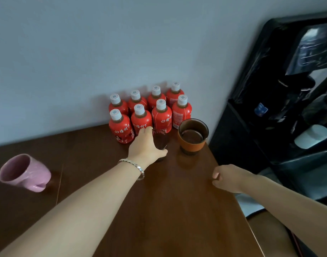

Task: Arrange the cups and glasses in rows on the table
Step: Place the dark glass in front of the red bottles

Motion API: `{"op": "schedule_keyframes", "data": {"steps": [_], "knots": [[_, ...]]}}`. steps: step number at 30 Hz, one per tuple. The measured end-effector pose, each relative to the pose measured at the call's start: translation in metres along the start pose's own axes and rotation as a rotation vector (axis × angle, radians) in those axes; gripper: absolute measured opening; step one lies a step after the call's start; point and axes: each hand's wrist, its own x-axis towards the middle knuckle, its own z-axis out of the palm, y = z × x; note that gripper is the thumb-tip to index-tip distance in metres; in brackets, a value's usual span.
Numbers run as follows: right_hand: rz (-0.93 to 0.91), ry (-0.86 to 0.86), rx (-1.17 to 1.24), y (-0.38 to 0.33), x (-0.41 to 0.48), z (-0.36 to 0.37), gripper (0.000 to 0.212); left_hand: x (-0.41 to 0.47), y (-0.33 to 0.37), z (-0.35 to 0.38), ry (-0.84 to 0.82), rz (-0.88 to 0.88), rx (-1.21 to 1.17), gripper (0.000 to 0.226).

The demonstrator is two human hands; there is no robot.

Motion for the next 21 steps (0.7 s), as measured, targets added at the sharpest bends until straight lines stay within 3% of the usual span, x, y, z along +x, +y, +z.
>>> {"op": "schedule_keyframes", "data": {"steps": [8,14,16,18,21], "knots": [[-0.053,-0.034,-0.041,0.001,-0.007,0.008,0.035,-0.007,-0.006,-0.006,-0.014,-0.043,0.112,0.079],[-0.089,-0.006,-0.096,-0.016,-0.032,0.001,0.037,-0.039,-0.007,-0.028,-0.037,0.001,0.258,0.105],[-0.113,-0.002,-0.122,-0.028,-0.045,0.000,0.038,-0.058,-0.008,-0.041,-0.023,-0.021,0.286,0.088],[-0.156,-0.010,-0.155,-0.044,-0.059,0.000,0.038,-0.079,-0.013,-0.057,-0.040,-0.049,0.310,0.058],[-0.222,-0.036,-0.201,-0.077,-0.083,0.001,0.040,-0.116,-0.031,-0.084,-0.245,-0.164,0.334,0.038]]}}
